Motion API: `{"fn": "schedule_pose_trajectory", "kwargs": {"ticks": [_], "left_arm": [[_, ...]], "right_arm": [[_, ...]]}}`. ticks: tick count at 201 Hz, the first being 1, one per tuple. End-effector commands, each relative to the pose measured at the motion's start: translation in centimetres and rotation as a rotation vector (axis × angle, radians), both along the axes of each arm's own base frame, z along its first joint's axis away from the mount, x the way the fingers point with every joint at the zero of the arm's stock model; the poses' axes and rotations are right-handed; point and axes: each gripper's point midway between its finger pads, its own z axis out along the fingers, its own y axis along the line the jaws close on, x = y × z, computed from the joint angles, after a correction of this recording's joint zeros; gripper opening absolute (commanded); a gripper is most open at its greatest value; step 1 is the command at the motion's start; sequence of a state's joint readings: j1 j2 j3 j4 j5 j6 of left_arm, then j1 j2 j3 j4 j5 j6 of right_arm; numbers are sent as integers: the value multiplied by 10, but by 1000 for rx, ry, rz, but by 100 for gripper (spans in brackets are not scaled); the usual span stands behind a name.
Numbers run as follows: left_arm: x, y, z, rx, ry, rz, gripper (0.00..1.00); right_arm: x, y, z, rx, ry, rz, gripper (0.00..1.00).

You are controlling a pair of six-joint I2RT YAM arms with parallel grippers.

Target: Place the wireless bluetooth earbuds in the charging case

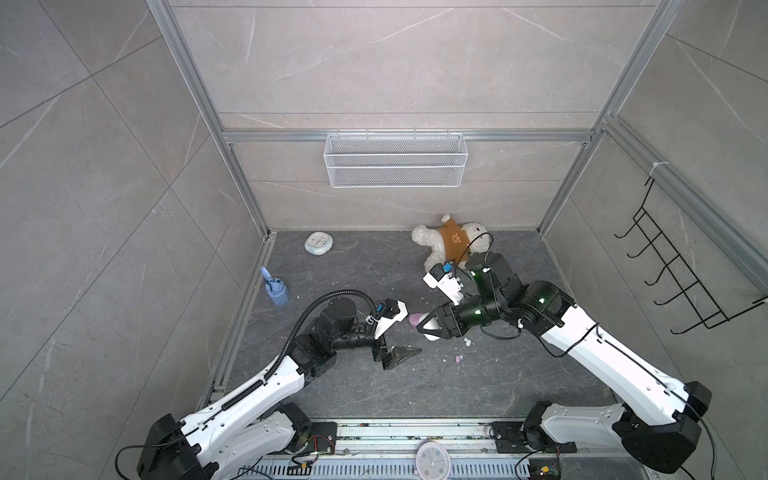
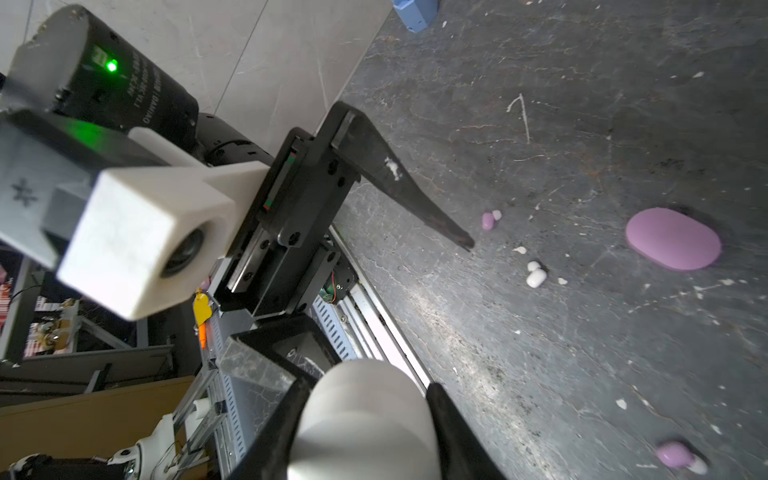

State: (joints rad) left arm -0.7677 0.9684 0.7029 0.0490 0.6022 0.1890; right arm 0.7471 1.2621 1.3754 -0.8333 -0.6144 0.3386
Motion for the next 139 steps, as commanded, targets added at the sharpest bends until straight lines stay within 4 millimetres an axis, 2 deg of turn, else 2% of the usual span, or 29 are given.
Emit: {"fn": "schedule_pose_trajectory", "kwargs": {"ticks": [1, 57, 109, 139], "left_arm": [[-3, -2, 17, 7, -129, -44, 100], [-13, -10, 21, 0, -145, -104, 100], [-8, -14, 45, -119, -109, -60, 100], [-4, -18, 48, -141, -127, -37, 99]], "right_arm": [[-7, 8, 9, 73, 23, 49, 35], [-8, 7, 7, 78, 9, 77, 36], [-5, 9, -2, 54, -18, 100, 36], [-3, 13, 0, 74, -16, 102, 36]]}}
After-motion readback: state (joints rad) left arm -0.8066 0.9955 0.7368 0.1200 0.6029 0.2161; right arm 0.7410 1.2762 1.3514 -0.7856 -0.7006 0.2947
